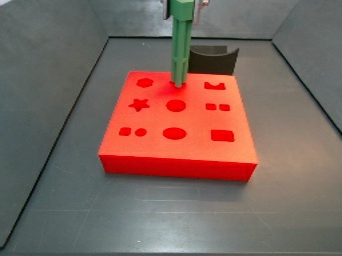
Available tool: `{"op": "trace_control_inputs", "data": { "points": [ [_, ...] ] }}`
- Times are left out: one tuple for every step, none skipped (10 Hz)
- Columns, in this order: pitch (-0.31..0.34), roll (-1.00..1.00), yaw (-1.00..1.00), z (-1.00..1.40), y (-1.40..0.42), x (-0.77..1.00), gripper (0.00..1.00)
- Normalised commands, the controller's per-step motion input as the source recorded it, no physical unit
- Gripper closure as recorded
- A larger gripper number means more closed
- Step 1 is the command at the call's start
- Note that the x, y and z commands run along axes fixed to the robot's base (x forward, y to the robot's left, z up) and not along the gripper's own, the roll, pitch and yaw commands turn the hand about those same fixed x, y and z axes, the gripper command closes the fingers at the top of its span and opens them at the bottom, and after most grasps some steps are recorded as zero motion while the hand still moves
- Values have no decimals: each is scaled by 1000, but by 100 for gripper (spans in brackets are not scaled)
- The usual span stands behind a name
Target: Insert the 3 prong object.
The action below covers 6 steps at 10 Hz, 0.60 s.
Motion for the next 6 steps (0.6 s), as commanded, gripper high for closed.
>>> {"op": "trace_control_inputs", "data": {
  "points": [
    [0,21,-254,-111,0,163,100],
    [0,27,-160,-80,37,0,100],
    [-13,0,-80,-23,86,-137,100],
    [-19,0,-31,0,43,-129,100],
    [-29,-4,0,0,46,-160,100],
    [-37,-17,0,-3,0,0,100]
  ]
}}
